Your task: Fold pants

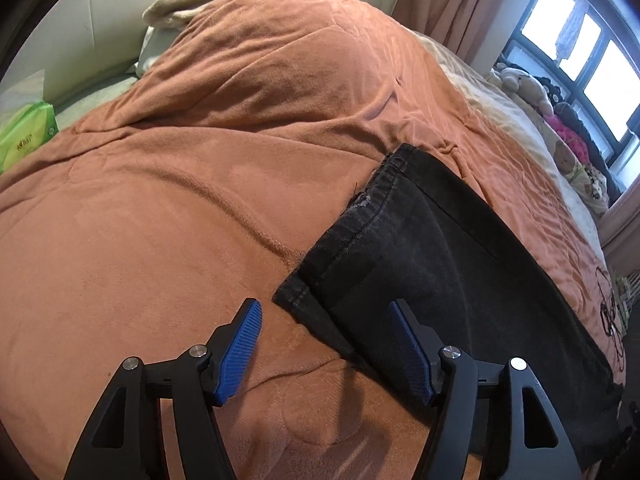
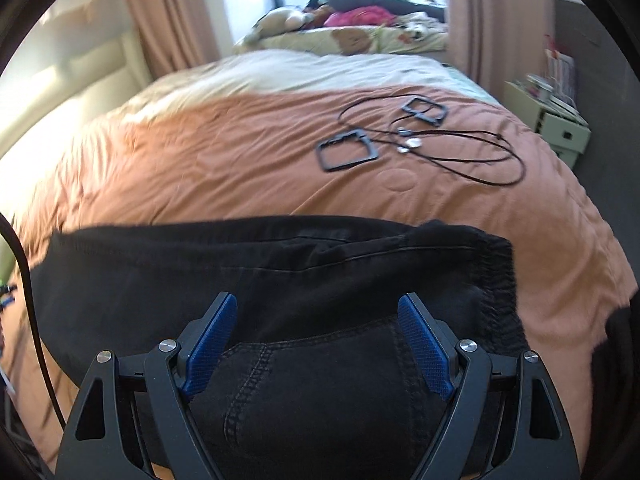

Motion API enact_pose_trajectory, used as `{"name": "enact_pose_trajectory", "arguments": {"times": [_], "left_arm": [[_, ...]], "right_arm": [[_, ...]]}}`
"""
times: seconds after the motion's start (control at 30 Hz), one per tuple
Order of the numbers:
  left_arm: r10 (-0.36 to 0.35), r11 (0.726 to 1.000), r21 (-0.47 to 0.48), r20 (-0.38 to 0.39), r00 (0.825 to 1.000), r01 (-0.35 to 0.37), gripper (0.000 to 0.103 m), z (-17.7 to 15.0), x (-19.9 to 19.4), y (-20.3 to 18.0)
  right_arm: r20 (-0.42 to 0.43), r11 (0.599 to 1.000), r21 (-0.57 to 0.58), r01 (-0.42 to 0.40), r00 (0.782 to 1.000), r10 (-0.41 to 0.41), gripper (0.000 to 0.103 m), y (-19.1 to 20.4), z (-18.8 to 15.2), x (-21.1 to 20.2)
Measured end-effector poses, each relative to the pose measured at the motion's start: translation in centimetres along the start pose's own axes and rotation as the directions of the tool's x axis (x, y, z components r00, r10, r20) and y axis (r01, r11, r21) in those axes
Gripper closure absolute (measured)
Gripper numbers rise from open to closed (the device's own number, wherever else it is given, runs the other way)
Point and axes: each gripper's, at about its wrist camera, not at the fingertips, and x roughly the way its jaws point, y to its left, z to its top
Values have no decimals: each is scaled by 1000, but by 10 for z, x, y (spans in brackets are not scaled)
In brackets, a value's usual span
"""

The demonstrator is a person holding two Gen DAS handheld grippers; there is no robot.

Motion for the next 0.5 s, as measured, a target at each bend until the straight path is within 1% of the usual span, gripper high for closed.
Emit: {"name": "enact_pose_trajectory", "arguments": {"times": [0.1,0.17,0.23,0.37,0.5], "left_arm": [[0,1000,-9,-16,1000,0,37,-1,10,0],[-6,1000,-17,-25,1000,5,37,0,16,1],[-17,999,-29,-29,999,16,37,0,19,2],[-30,999,-41,-38,999,29,38,2,26,2],[-47,997,-66,-48,998,43,39,2,32,4]], "right_arm": [[-43,997,-76,0,999,-3,22,17,13,22],[-64,993,-120,2,998,-10,27,29,20,35],[-81,987,-159,-15,997,2,29,39,26,46],[-128,965,-255,-58,991,26,30,69,42,73],[-185,937,-342,-69,983,5,30,92,54,106]]}}
